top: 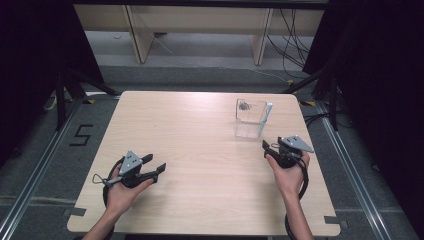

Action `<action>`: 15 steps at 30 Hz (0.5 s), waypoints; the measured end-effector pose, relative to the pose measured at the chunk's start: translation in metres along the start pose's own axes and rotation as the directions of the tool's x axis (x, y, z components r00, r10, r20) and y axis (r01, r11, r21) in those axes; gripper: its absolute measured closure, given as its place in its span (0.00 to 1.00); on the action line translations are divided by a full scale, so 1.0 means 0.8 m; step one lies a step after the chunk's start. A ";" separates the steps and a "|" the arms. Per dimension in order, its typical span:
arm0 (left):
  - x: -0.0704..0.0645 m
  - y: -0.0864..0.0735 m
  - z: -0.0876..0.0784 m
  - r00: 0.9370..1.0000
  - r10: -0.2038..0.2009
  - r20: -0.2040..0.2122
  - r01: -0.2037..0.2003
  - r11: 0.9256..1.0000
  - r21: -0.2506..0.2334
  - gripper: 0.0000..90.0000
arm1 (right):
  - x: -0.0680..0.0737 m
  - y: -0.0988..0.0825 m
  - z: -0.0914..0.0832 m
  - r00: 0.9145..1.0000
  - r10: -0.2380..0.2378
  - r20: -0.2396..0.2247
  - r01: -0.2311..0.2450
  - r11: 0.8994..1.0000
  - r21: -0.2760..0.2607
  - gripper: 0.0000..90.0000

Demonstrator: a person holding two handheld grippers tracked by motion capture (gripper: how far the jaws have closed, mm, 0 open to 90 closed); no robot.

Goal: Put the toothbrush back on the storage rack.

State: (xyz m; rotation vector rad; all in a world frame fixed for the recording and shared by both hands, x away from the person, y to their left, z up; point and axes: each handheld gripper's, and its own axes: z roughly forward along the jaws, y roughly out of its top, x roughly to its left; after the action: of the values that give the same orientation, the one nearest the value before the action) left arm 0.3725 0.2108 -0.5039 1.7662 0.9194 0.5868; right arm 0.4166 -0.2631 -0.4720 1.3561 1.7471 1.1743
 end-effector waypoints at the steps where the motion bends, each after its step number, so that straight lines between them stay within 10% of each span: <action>1: 0.000 -0.001 -0.001 1.000 -0.008 -0.004 0.008 1.000 0.004 0.39 | 0.004 -0.002 -0.004 0.999 0.041 0.005 -0.041 0.999 0.011 0.43; 15: 0.008 -0.010 0.001 1.000 -0.002 -0.008 0.002 1.000 -0.017 0.39 | 0.006 -0.035 -0.034 1.000 -0.007 0.010 0.007 1.000 -0.006 0.43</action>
State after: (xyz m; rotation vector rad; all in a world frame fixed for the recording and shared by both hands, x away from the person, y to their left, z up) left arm 0.3743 0.2173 -0.5115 1.7485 0.9187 0.5992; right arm 0.3801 -0.2680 -0.4859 1.3492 1.7380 1.1661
